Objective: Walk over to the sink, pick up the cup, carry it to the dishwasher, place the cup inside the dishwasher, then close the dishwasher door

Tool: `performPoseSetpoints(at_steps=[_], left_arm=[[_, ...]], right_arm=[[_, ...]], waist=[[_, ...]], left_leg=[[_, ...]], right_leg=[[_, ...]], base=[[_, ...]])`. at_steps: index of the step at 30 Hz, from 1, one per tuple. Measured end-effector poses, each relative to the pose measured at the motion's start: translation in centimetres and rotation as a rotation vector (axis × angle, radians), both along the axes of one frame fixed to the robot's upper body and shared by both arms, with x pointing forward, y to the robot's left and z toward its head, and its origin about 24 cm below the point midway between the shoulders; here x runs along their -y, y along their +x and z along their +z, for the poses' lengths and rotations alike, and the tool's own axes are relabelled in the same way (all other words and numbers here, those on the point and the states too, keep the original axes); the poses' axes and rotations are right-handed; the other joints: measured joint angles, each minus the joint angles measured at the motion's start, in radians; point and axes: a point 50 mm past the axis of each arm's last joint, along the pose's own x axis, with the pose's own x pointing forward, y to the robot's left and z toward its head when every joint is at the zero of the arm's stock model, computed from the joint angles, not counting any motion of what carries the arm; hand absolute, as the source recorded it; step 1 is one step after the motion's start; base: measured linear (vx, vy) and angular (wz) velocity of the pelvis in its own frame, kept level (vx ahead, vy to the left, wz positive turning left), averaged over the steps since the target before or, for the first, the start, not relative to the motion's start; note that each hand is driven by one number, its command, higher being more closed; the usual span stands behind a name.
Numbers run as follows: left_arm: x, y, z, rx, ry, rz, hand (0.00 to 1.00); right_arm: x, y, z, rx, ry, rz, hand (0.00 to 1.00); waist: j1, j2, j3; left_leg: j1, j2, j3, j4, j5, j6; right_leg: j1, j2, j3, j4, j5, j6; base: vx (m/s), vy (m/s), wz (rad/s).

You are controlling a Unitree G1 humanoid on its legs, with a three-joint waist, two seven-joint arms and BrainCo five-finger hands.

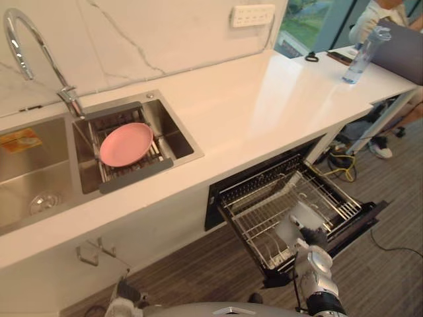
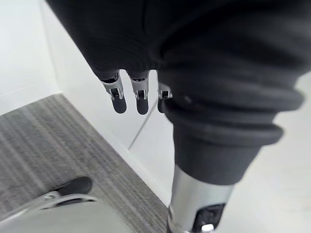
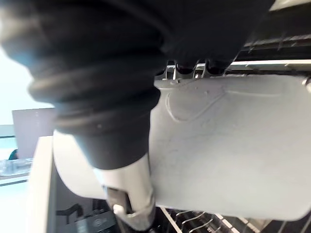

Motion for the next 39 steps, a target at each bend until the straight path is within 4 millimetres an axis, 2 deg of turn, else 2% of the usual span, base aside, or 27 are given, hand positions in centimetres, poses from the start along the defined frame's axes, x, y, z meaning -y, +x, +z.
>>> performPoseSetpoints(at_steps=[4,9,10,11,12,13,15,17,19,21,24,27,31,32,39], left_arm=[[-0.4,-1.0,-0.3,-0.032,-0.021,0.071,0.00],[-0.5,0.1,-0.1,-0.001,-0.059,0.091,0.00],[-0.4,1.0,0.1,0.027,-0.067,0.092,0.00],[-0.5,1.5,0.3,0.047,-0.072,0.095,0.00],[-0.6,2.8,0.7,0.089,-0.080,0.085,0.00],[-0.7,3.1,0.8,0.099,-0.078,0.081,0.00],[-0.8,5.2,1.6,0.153,-0.065,0.053,0.00],[-1.3,6.4,2.3,0.173,-0.018,0.020,0.00],[-2.1,6.9,2.7,0.157,0.035,-0.013,0.00],[-2.4,7.6,3.0,0.156,0.068,-0.043,0.00],[-2.2,8.3,3.2,0.139,0.091,-0.045,0.00],[-1.8,8.1,3.0,0.120,0.108,-0.018,0.00],[-1.7,8.0,2.9,0.116,0.120,-0.004,0.00],[-1.5,8.0,2.9,0.120,0.120,-0.006,0.00],[-0.7,8.4,2.9,0.145,0.098,-0.016,0.00]], right_arm=[[1.4,-0.6,-0.9,-0.141,-0.020,-0.011,1.00],[2.6,0.8,-0.4,-0.189,-0.045,0.001,1.00],[3.0,1.6,0.2,-0.168,-0.056,-0.010,1.00],[3.0,2.5,0.9,-0.149,-0.058,-0.004,1.00],[3.3,4.3,2.2,-0.111,-0.067,0.007,1.00],[3.4,4.7,2.5,-0.104,-0.069,0.008,1.00],[4.5,6.8,4.9,-0.055,-0.087,0.006,1.00],[4.5,7.8,5.9,-0.029,-0.085,0.026,1.00],[3.9,8.4,6.1,-0.023,-0.062,0.063,1.00],[3.7,9.1,6.6,-0.006,-0.059,0.094,1.00],[3.1,10.7,7.7,0.010,-0.073,0.129,1.00],[2.9,11.7,8.8,0.031,-0.107,0.153,1.00],[3.4,12.4,9.9,0.025,-0.161,0.169,1.00],[3.5,12.7,10.3,0.013,-0.180,0.177,0.00],[4.4,13.7,12.2,0.015,-0.233,0.160,0.00]], waist=[[0.011,0.002,0.006],[0.021,0.002,0.048],[0.031,-0.005,0.077],[0.037,0.003,0.093],[0.051,-0.010,0.130],[0.056,-0.002,0.134],[0.078,-0.010,0.195],[0.086,-0.025,0.244],[0.090,-0.048,0.264],[0.112,-0.056,0.278],[0.119,-0.041,0.299],[0.120,-0.010,0.327],[0.119,0.001,0.349],[0.119,0.002,0.349],[0.117,0.030,0.366]], left_leg=[[-0.001,-0.001,-0.036,-0.020,0.019,0.000],[-0.042,0.000,-0.085,-0.035,0.050,-0.001],[-0.072,0.000,-0.102,-0.035,0.062,0.000],[-0.092,0.000,-0.105,-0.035,0.071,0.002],[-0.134,0.002,-0.108,-0.036,0.082,-0.002],[-0.143,0.002,-0.108,-0.036,0.084,-0.004],[-0.196,0.004,-0.110,-0.057,0.118,0.005],[-0.208,0.002,-0.122,-0.055,0.144,0.005],[-0.215,-0.002,-0.126,-0.055,0.152,0.007],[-0.227,-0.003,-0.127,-0.055,0.152,0.007],[-0.253,-0.007,-0.133,-0.055,0.159,0.014],[-0.259,-0.026,-0.134,-0.055,0.164,0.020],[-0.273,-0.030,-0.139,-0.055,0.168,0.025],[-0.286,-0.032,-0.139,-0.055,0.170,0.028],[-0.299,-0.049,-0.154,-0.055,0.178,0.036]], right_leg=[[0.024,0.000,-0.031,0.000,-0.004,0.001],[0.019,0.002,-0.077,0.000,-0.008,-0.003],[0.004,0.003,-0.089,0.001,-0.009,-0.012],[-0.010,0.003,-0.092,0.001,-0.004,-0.017],[-0.051,0.005,-0.091,0.001,0.002,-0.018],[-0.059,0.005,-0.091,0.001,0.003,-0.018],[-0.115,0.006,-0.090,0.012,0.011,-0.016],[-0.121,0.002,-0.093,0.030,0.018,-0.024],[-0.117,-0.002,-0.085,0.033,0.013,-0.022],[-0.133,-0.006,-0.080,0.049,0.001,-0.017],[-0.178,-0.022,-0.076,0.101,-0.021,-0.016],[-0.184,-0.040,-0.073,0.104,-0.020,-0.013],[-0.196,-0.044,-0.073,0.106,-0.020,-0.008],[-0.212,-0.046,-0.070,0.111,-0.020,-0.008],[-0.230,-0.066,-0.060,0.139,-0.026,0.000]], base=[[-0.01,-0.006,0.26],[-0.06,-0.017,0.29],[-0.09,-0.015,0.24],[-0.15,-0.014,0.23],[-0.12,-0.007,0.08],[-0.12,-0.009,0.06],[-0.07,-0.002,0.19],[-0.01,0.016,0.25],[0.03,0.032,0.23],[0.01,0.015,0.10],[-0.03,0.015,0.04],[-0.03,0.029,0.04],[-0.03,0.010,0.03],[0.00,0.000,0.00],[0.00,0.010,0.05]])
